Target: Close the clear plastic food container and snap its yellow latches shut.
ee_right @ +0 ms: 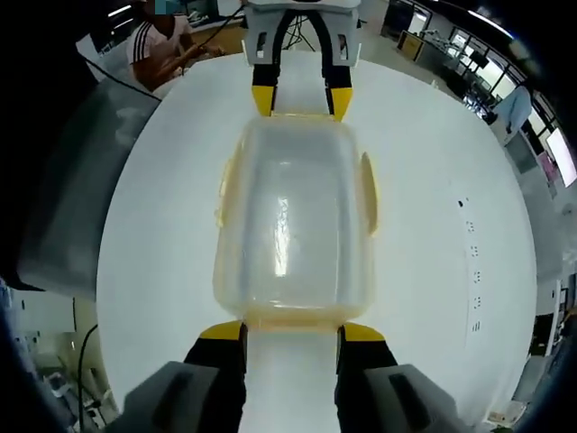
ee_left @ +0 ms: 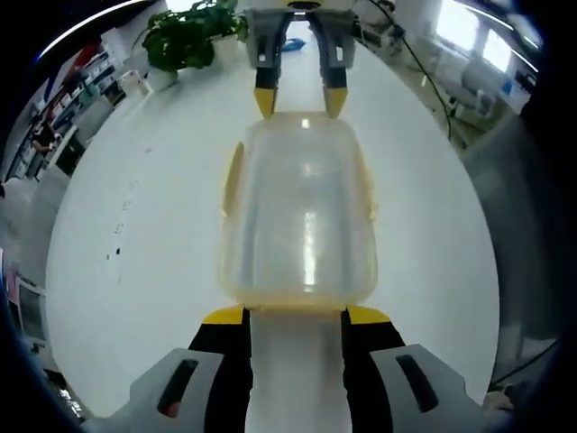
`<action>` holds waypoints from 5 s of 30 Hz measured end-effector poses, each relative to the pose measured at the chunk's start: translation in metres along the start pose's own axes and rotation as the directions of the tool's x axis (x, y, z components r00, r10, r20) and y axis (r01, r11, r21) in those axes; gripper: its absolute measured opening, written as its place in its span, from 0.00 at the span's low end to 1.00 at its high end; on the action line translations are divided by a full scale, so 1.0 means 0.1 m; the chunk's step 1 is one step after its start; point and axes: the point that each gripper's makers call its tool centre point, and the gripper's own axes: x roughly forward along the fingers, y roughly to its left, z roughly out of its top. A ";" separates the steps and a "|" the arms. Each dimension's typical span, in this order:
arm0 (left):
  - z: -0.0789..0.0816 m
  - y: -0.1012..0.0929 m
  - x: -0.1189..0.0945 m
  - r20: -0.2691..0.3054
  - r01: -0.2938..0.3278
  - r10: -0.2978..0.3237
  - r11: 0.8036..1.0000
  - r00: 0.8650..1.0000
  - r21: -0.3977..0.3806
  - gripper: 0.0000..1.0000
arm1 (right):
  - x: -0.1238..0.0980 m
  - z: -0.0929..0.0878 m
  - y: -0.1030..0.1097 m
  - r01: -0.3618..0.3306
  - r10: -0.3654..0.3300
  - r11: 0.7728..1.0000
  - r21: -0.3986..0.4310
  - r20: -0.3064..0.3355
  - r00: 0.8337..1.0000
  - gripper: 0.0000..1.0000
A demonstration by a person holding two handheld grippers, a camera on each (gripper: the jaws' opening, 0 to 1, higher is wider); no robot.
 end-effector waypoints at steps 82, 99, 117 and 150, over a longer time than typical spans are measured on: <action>0.55 -0.51 -0.26 0.406 0.007 0.033 0.995 0.913 -0.097 0.32 | -0.09 1.28 0.43 -0.012 -0.025 0.997 0.080 0.438 0.898 0.31; 0.67 -0.60 -0.09 0.395 -0.009 0.028 0.999 0.918 -0.049 0.31 | -0.03 1.31 0.29 -0.016 -0.008 0.998 0.054 0.417 0.909 0.33; 0.64 -0.81 -0.11 0.396 -0.035 0.049 0.998 0.917 -0.043 0.36 | 0.06 1.28 0.22 -0.087 0.071 0.996 0.028 0.367 0.928 0.46; 0.55 -0.92 0.08 0.258 -0.300 0.248 0.935 0.934 0.191 0.23 | 0.28 1.23 0.26 -0.324 0.317 0.946 0.024 0.145 0.937 0.48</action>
